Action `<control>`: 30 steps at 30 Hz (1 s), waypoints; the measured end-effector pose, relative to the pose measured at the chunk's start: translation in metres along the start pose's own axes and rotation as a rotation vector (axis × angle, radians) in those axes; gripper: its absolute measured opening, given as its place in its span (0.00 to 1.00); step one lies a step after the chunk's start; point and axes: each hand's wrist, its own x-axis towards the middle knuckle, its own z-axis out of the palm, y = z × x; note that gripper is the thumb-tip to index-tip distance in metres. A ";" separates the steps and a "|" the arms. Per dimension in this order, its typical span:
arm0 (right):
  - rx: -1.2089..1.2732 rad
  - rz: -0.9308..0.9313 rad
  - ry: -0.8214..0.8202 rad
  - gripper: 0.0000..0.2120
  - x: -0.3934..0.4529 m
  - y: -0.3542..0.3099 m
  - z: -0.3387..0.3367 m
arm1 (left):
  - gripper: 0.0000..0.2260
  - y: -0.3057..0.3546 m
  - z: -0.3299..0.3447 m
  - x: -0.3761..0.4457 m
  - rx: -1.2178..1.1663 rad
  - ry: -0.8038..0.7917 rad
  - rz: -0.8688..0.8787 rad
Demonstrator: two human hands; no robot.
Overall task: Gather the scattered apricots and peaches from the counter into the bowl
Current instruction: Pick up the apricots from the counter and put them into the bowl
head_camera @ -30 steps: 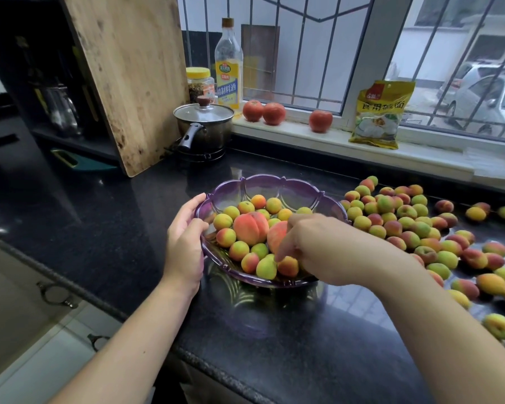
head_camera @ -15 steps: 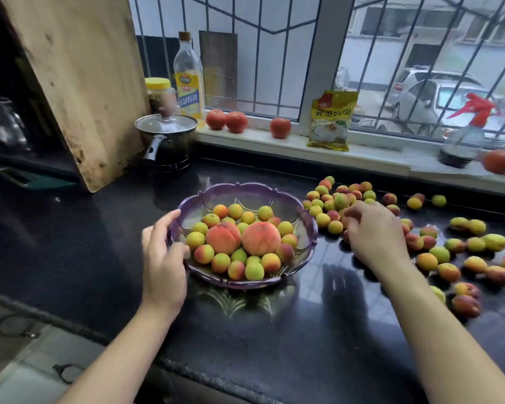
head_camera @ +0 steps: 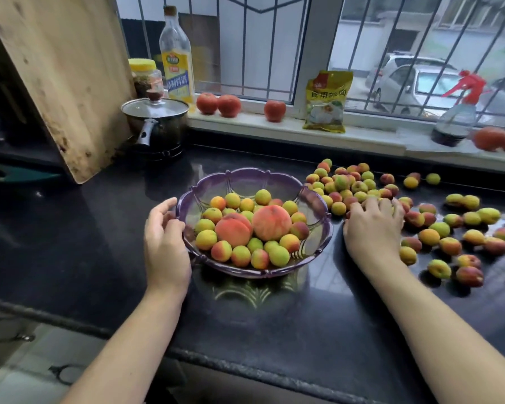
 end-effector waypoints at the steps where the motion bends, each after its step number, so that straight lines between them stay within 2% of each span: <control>1: 0.018 -0.005 -0.004 0.08 0.000 0.001 0.000 | 0.26 -0.001 0.000 0.001 0.010 -0.035 -0.011; 5: 0.183 -0.015 0.062 0.11 -0.002 0.008 -0.016 | 0.29 0.004 -0.003 -0.003 0.007 -0.131 -0.022; 8: 0.569 0.089 0.107 0.13 0.001 0.014 -0.056 | 0.23 0.005 -0.005 -0.003 -0.039 -0.073 -0.027; 10: 0.797 0.044 0.017 0.15 0.003 0.017 -0.085 | 0.19 0.004 -0.007 -0.004 -0.022 -0.034 -0.019; 12: 0.892 -0.088 -0.149 0.15 -0.003 0.015 -0.116 | 0.18 0.003 -0.005 -0.006 0.008 -0.044 0.001; 15: 0.825 -0.296 -0.448 0.14 -0.025 0.000 -0.149 | 0.16 0.005 -0.002 -0.010 0.052 -0.081 0.017; 17: 0.727 -0.393 -0.589 0.14 -0.037 -0.012 -0.157 | 0.14 0.005 0.000 -0.010 0.075 -0.070 0.028; 19: 0.551 -0.482 -0.623 0.14 -0.045 -0.022 -0.158 | 0.15 0.005 -0.002 -0.010 0.098 -0.075 0.017; 21: 0.452 -0.482 -0.599 0.12 -0.049 -0.027 -0.156 | 0.14 0.006 -0.003 -0.010 0.119 -0.091 0.001; 25: 0.432 -0.364 -0.652 0.11 -0.047 -0.032 -0.158 | 0.13 0.007 -0.005 -0.009 0.138 -0.106 -0.007; 30: 0.413 -0.380 -0.797 0.09 -0.043 -0.051 -0.165 | 0.12 0.008 -0.005 -0.008 0.130 -0.112 -0.031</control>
